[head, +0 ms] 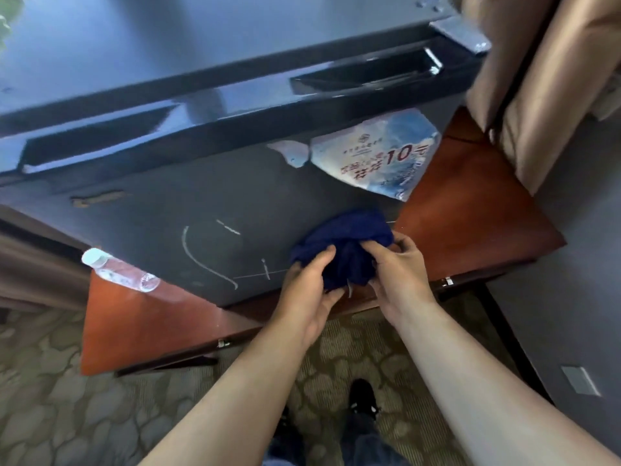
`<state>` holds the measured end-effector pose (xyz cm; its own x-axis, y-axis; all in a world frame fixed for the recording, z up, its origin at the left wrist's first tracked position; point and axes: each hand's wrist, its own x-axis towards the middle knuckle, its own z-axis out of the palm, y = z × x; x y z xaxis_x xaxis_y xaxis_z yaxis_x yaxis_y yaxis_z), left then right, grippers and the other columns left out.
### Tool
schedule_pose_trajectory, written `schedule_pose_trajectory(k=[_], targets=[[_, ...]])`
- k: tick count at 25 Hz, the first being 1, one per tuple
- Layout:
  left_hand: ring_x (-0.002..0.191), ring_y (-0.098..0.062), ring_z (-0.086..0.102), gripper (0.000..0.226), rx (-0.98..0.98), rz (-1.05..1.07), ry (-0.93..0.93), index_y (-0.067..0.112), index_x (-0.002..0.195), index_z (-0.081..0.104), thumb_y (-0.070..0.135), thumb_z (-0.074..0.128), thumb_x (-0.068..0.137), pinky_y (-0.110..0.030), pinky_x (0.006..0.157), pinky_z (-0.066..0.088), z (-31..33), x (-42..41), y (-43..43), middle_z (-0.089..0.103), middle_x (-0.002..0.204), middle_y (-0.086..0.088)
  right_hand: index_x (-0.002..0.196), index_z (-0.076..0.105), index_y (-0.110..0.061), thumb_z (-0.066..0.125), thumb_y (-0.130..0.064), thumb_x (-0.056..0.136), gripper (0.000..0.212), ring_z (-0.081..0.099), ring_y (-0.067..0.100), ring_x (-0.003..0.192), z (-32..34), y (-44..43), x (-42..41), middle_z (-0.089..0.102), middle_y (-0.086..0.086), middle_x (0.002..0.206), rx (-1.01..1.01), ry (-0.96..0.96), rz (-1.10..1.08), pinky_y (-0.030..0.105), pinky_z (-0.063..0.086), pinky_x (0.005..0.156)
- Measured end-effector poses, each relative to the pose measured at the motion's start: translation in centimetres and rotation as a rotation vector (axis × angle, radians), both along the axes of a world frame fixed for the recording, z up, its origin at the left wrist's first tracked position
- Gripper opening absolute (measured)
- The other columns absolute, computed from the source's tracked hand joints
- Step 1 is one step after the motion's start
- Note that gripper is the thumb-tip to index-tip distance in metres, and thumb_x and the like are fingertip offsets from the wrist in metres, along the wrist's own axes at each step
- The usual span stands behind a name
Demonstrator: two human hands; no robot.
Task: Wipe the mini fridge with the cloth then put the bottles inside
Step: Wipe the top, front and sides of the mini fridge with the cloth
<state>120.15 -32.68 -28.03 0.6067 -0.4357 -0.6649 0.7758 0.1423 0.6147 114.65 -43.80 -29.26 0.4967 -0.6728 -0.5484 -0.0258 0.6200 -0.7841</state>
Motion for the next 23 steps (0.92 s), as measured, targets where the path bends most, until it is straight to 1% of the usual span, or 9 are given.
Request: schedule_pose_trajectory(k=[4,7,9,13,15,17,20,21,23], targets=[[0.124,-0.031,0.065,0.034,-0.108,-0.059,0.11,0.012,0.13,0.065,0.019,0.058,0.097,-0.045,0.103,0.053,0.3,-1.5,-5.7,0.073,0.126,-0.013,0.113,0.07,-0.002,0.069,-0.009,0.091,0.023,0.076,0.029,0.099,-1.2,-5.0,-2.3,0.078,0.017,0.105,-0.059,-0.01,-0.096,0.036,0.061,0.076],[0.127,-0.033,0.063,0.039,-0.172,-0.052,0.177,0.012,0.133,0.063,0.028,0.052,0.099,-0.046,0.105,0.052,-0.6,-2.0,-8.0,0.071,0.129,-0.015,0.103,0.074,-0.008,0.067,-0.01,0.093,0.012,0.074,0.031,0.105,-1.8,-7.7,-2.8,0.078,0.016,0.107,-0.135,0.001,-0.097,0.038,0.06,0.084],[0.126,-0.032,0.064,0.04,-0.156,-0.006,0.163,0.012,0.135,0.062,0.031,0.053,0.101,-0.045,0.102,0.054,-1.4,-2.1,-8.0,0.071,0.13,-0.014,0.102,0.074,-0.008,0.068,-0.008,0.091,0.013,0.075,0.031,0.103,-2.0,-7.8,-2.7,0.078,0.016,0.105,-0.142,-0.021,-0.051,0.039,0.06,0.08],[0.119,-0.026,0.068,0.029,-0.101,0.132,0.106,0.015,0.124,0.067,0.03,0.056,0.102,-0.042,0.097,0.057,-1.7,-1.7,-3.9,0.074,0.126,-0.012,0.107,0.07,0.006,0.07,0.0,0.086,0.022,0.072,0.045,0.099,-1.3,-3.5,-1.6,0.073,0.03,0.108,-0.073,-0.073,0.024,0.046,0.054,0.074],[0.111,-0.023,0.072,0.031,-0.093,0.198,0.034,0.015,0.122,0.068,0.033,0.058,0.099,-0.037,0.083,0.063,-0.6,-0.7,-0.8,0.075,0.123,-0.011,0.098,0.074,0.002,0.074,0.001,0.081,0.017,0.074,0.039,0.093,0.5,-0.5,-0.2,0.076,0.025,0.1,-0.098,-0.112,0.032,0.045,0.057,0.077],[0.102,-0.02,0.076,0.04,-0.076,0.255,-0.068,0.014,0.125,0.067,0.037,0.061,0.094,-0.033,0.071,0.065,0.6,0.4,2.5,0.076,0.121,-0.01,0.087,0.075,-0.003,0.076,0.004,0.079,0.011,0.07,0.025,0.079,2.5,2.6,1.4,0.077,0.014,0.084,-0.157,-0.144,0.042,0.038,0.056,0.071],[0.103,-0.017,0.076,0.035,-0.077,0.307,-0.167,0.014,0.123,0.068,0.035,0.056,0.098,-0.032,0.078,0.065,2.4,1.7,7.1,0.076,0.12,-0.008,0.078,0.077,-0.013,0.081,0.0,0.075,0.013,0.068,0.014,0.07,4.2,6.9,2.9,0.076,0.003,0.072,-0.242,-0.187,0.125,0.03,0.055,0.065],[0.105,-0.018,0.076,0.034,-0.081,0.322,-0.188,0.014,0.122,0.068,0.034,0.054,0.099,-0.032,0.08,0.064,2.9,2.1,8.5,0.076,0.121,-0.008,0.078,0.077,-0.013,0.082,-0.002,0.075,0.012,0.07,0.014,0.071,4.7,8.2,3.4,0.077,0.003,0.073,-0.252,-0.199,0.156,0.031,0.057,0.065],[0.099,-0.018,0.077,0.032,-0.079,0.341,-0.237,0.016,0.116,0.073,0.035,0.053,0.099,-0.03,0.073,0.065,3.7,3.2,11.6,0.078,0.117,-0.007,0.081,0.079,-0.012,0.083,-0.005,0.075,0.011,0.076,0.021,0.075,5.4,11.0,4.5,0.079,0.007,0.077,-0.255,-0.212,0.184,0.036,0.061,0.068]])
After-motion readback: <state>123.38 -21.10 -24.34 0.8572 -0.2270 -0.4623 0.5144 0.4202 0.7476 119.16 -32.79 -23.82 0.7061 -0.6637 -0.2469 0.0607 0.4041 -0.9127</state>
